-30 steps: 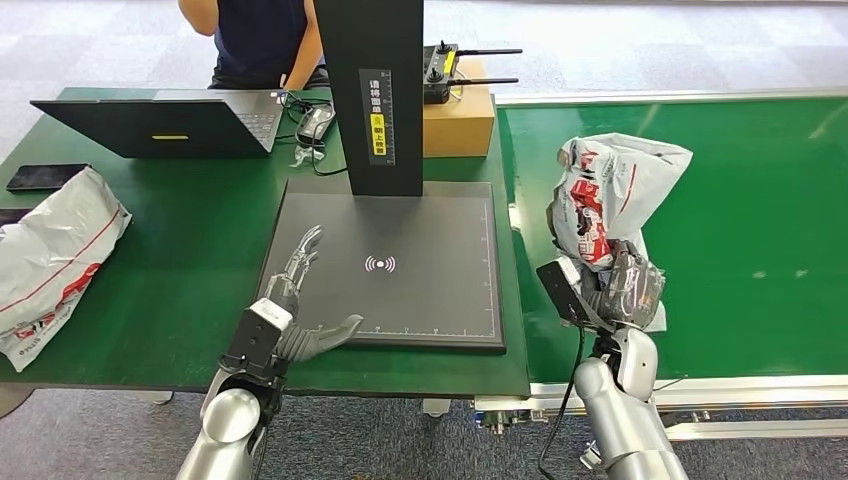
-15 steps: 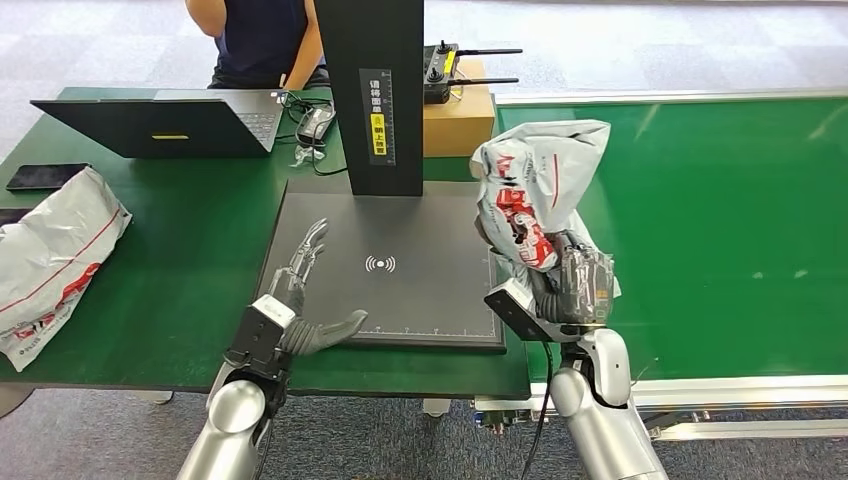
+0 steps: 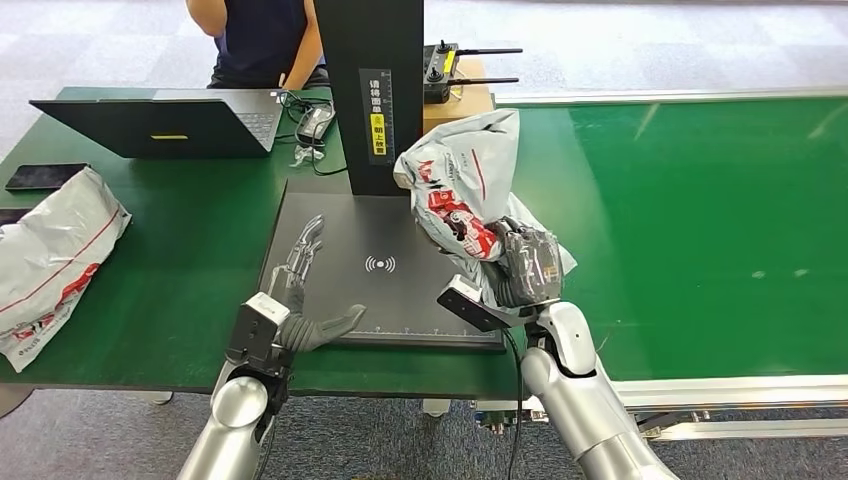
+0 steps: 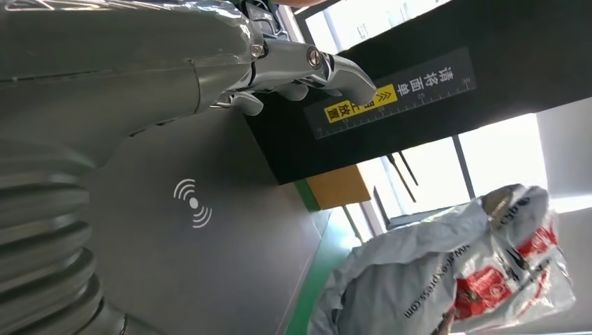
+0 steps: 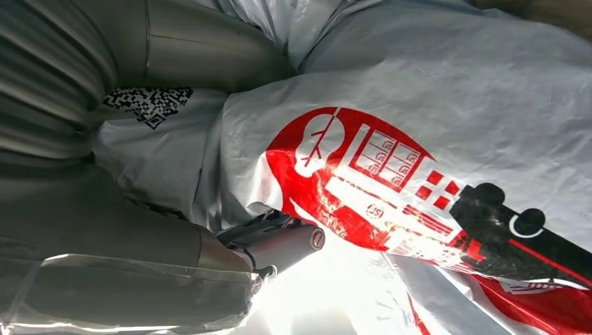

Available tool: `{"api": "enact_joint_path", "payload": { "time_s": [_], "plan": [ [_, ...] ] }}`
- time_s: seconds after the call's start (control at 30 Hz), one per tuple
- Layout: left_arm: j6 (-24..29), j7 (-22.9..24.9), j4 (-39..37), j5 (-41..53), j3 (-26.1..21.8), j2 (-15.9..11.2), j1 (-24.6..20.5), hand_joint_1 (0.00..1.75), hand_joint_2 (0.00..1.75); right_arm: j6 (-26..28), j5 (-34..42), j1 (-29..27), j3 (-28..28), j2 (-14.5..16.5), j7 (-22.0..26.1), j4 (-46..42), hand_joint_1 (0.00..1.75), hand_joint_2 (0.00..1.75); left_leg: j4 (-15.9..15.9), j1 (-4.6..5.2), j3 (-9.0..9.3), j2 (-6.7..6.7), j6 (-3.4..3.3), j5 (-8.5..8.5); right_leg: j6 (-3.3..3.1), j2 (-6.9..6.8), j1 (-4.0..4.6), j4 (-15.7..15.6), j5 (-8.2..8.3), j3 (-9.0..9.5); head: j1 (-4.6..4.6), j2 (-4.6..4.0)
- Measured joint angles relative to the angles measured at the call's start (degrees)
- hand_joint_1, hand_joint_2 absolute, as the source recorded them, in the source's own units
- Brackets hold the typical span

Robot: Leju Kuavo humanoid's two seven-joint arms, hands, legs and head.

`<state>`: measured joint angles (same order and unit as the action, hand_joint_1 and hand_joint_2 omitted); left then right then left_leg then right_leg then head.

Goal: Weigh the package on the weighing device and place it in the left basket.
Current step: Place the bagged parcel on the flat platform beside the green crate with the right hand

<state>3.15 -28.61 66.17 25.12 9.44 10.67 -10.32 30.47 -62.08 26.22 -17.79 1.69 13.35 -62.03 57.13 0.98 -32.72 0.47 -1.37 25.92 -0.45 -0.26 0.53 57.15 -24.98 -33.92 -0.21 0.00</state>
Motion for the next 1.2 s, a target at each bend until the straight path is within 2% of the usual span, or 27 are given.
{"api": "enact_joint_path", "payload": {
  "time_s": [0.2, 0.43, 0.57, 0.77, 0.83, 0.97, 1.0, 1.2],
  "plan": [
    [1.0, 0.2, 0.0, -0.5, -0.1, -0.3, 0.5, 0.00, 1.75, 0.0, 0.6, 3.1, -3.0, 0.4, 0.8, 5.7, 1.31, 1.75, 0.0, 0.00, -0.02, -0.01, 0.00, 0.00, 0.00, -0.01, 0.00, 0.0, 0.00, 0.00, 0.00, 0.00],
    [3.3, -0.3, 0.5, -1.6, -0.2, -0.8, 1.6, 0.00, 1.75, -0.5, 4.8, 5.6, -5.7, 0.7, 4.0, 12.1, 1.29, 1.75, 0.0, 0.00, -0.02, -0.01, 0.00, 0.00, 0.00, -0.01, 0.00, 0.0, 0.00, -0.01, 0.00, 0.00],
    [5.3, 0.0, 2.0, -2.3, -0.3, -1.3, 2.6, 0.00, 1.75, -1.9, 7.4, 6.0, -7.6, 0.8, 6.0, 13.9, 1.27, 1.75, 0.0, 0.00, -0.02, -0.01, 0.00, 0.00, 0.00, -0.01, 0.00, 0.0, 0.00, -0.02, 0.00, 0.00],
    [7.2, 0.1, 3.7, -3.2, -0.4, -2.1, 4.5, 0.00, 1.75, -2.3, 7.5, 6.1, -10.1, 1.1, 6.1, 15.5, 1.26, 1.75, 0.0, -0.01, -0.04, -0.01, 0.00, 0.00, -0.02, -0.01, 0.01, 0.0, -0.02, -0.05, -0.01, 0.00],
    [7.6, -0.1, 4.1, -3.3, -0.4, -2.2, 5.0, 0.00, 1.75, -2.4, 7.5, 6.1, -10.5, 1.2, 6.3, 16.0, 1.16, 1.75, 0.0, -0.01, -0.04, -0.01, 0.00, 0.00, -0.02, -0.01, 0.01, 0.0, -0.02, -0.05, -0.01, 0.00],
    [8.9, -0.3, 4.7, -3.5, -0.5, -2.3, 5.9, 0.00, 1.75, -1.4, 7.0, 6.3, -11.4, 1.2, 7.1, 17.7, 0.07, 1.75, 0.0, 0.00, -0.04, -0.01, 0.00, 0.00, -0.01, -0.01, 0.00, 0.0, -0.01, -0.05, 0.00, 0.00],
    [9.3, -0.3, 4.8, -3.6, -0.5, -2.4, 6.1, 0.00, 1.75, -0.6, 6.3, 6.5, -11.7, 1.2, 7.1, 18.4, 0.00, 1.75, 0.0, 0.00, -0.04, -0.01, 0.00, 0.00, -0.01, -0.01, 0.00, 0.0, -0.01, -0.04, 0.00, 0.00],
    [10.9, -0.1, 6.8, -4.1, -0.5, -2.6, 7.9, 0.00, 1.75, 3.8, 2.3, 8.5, -13.3, 1.9, 4.4, 23.1, 0.00, 1.75, 0.0, 0.00, -0.03, -0.01, 0.00, 0.00, -0.01, -0.01, 0.00, 0.0, -0.01, -0.04, 0.00, 0.00]
  ]
}}
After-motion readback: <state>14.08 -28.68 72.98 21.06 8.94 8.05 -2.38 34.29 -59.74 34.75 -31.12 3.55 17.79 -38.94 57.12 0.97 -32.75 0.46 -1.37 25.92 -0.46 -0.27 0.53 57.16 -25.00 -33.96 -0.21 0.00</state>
